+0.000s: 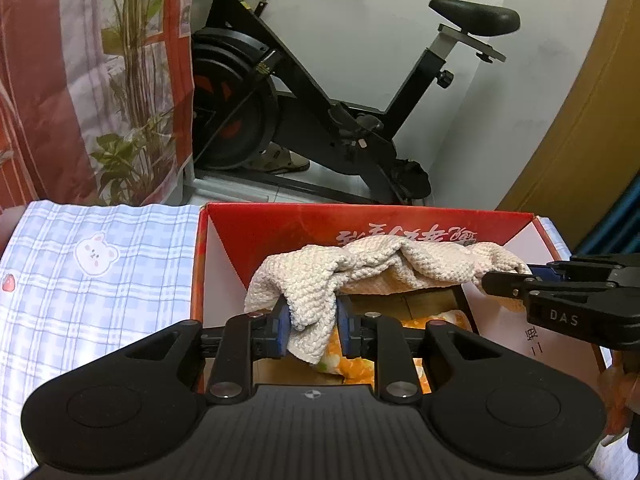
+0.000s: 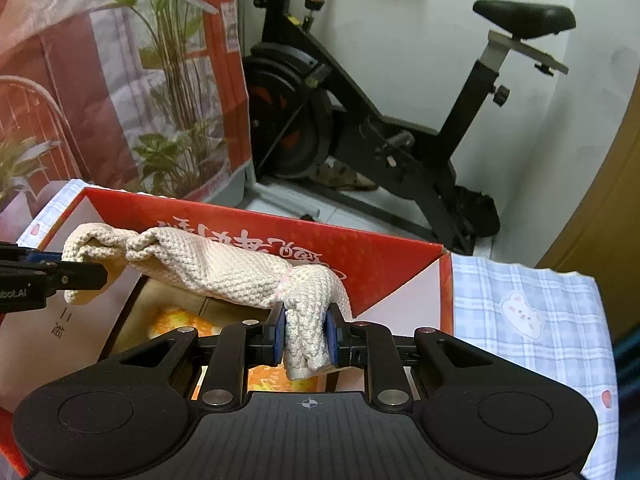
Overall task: Organize soft objects
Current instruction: 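Lift the cream knitted towel with both grippers and carry it over the red box, then open both grippers to release the towel onto the cloth in the box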
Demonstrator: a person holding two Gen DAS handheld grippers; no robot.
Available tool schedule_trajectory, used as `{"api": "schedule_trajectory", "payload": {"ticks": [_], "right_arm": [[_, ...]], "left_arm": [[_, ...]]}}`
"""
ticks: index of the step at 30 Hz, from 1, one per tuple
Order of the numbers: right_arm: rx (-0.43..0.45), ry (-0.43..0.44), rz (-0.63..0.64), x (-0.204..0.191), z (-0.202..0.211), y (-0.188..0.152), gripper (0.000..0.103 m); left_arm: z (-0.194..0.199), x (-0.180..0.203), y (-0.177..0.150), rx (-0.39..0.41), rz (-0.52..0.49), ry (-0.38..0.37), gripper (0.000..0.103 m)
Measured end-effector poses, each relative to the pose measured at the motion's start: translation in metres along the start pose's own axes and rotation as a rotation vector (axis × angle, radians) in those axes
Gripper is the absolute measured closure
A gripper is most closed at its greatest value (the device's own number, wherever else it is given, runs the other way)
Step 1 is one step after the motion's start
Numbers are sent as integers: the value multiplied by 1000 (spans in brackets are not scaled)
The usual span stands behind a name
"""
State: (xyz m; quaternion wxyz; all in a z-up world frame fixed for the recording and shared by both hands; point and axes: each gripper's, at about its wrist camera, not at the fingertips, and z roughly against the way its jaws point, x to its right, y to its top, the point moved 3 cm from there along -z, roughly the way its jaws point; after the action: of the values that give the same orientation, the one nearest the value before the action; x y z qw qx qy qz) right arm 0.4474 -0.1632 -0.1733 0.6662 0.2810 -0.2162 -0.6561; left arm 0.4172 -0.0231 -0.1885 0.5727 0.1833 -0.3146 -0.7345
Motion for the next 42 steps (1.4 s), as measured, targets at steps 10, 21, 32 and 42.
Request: {"api": "schedule_trajectory", "payload": {"ticks": [10, 21, 32, 42], "right_arm": [[-33, 19, -10, 3, -13, -1, 76], [12, 13, -17, 4, 18, -6, 71], [116, 33, -27, -11, 89, -21, 26], [211, 79, -59, -27, 145, -65, 0]], "left_arm": [[4, 3, -3, 6, -31, -41, 52], [36, 13, -15, 63, -60, -17, 52], [104, 16, -42, 144, -62, 35, 47], [164, 14, -96, 220, -62, 12, 14]]}}
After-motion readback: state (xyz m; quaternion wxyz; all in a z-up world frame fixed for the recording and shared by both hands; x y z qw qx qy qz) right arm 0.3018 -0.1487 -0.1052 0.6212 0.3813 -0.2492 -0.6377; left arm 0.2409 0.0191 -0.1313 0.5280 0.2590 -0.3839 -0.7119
